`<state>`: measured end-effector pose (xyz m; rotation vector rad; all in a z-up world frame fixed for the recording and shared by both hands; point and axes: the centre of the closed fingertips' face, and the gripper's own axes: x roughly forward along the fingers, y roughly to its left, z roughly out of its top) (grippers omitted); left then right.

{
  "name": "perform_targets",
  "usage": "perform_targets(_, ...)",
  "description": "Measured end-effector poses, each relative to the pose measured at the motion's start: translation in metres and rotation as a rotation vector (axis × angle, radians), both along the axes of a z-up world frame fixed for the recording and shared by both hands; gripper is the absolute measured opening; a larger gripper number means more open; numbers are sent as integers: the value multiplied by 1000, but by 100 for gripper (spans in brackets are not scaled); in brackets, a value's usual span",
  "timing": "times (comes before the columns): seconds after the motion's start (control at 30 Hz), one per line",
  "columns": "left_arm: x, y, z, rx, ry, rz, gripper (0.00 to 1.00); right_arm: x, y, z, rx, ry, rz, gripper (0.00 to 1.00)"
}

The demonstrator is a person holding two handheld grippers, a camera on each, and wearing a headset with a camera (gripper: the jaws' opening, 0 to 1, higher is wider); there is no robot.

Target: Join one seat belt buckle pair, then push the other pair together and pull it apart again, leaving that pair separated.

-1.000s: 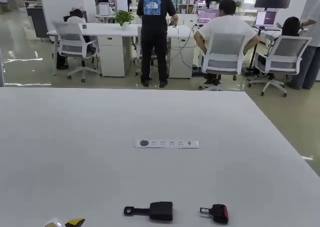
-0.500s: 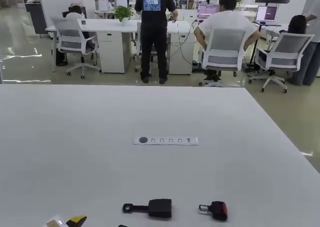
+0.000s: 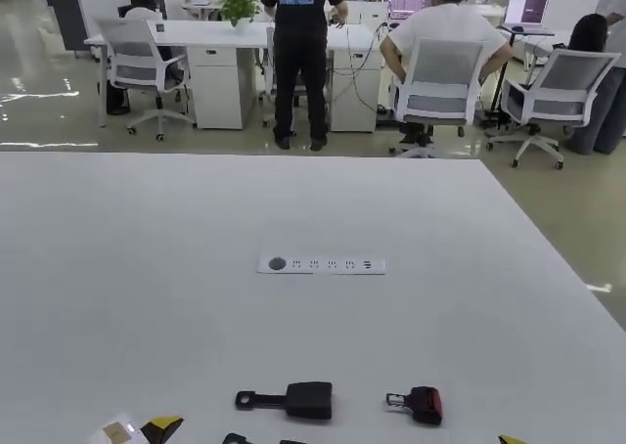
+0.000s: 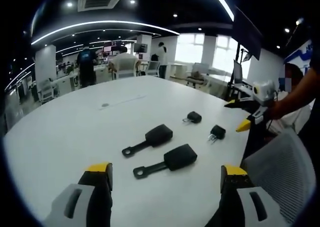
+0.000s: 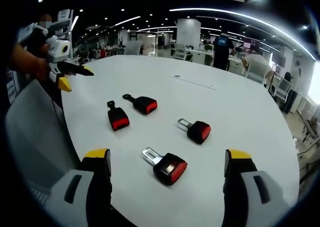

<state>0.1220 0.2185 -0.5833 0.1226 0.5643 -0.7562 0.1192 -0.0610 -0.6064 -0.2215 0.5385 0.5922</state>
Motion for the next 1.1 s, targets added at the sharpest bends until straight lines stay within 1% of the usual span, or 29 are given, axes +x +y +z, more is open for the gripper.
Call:
perform_targets(0.03,0,-1,-3,14,5,-15,91,1,0,-3,-3,4,11,94)
perform_targets(0.1,2,-2,-6,22,10,-33,91,3,2,-4,-3,10,21,94)
perform_targets(0.23,6,-8,-8,24,17,-50,90,8,3,-9,2,28,43,93)
perform_targets(0.27,7,-12,-6,25,18,-57,90,9,3,-11,1,30,50,93)
perform_targets(0.37,7,-13,-8,31,26,-84,88,11,5,-14,-2,44,68,92)
perform_targets(0.43,9,-15,-9,40,27,-96,88,14,6,-19,-3,54,89,92)
perform_targets(0.47,12,-14,-10,42,27,-97,88,15,7,-21,-13,55,105,92)
perform_targets(0.57,15,-16,-10,38,28,-101,87,18,9,-21,-10,64,123,92)
perform_targets(0.67,17,-19,-15,54,39,-130,86,20,11,-23,-7,74,140,91)
perform_targets(0.73,20,-23,-15,53,38,-136,86,22,11,-24,-5,84,152,91)
perform_targets(0.83,22,-25,-15,51,41,-144,86,22,12,-26,-7,94,160,89)
perform_targets(0.87,21,-30,-13,56,39,-157,85,22,13,-27,-7,99,165,88)
perform_targets(0.9,21,-32,-14,58,41,-165,84,22,14,-26,-8,99,169,88)
perform_targets(0.97,20,-33,-16,62,49,-179,84,24,16,-27,-4,103,187,87)
perform_targets(1.03,22,-33,-18,63,53,-187,84,23,17,-30,-8,116,207,87)
perform_targets(1.1,24,-34,-21,63,54,-197,83,23,18,-30,-13,118,216,87)
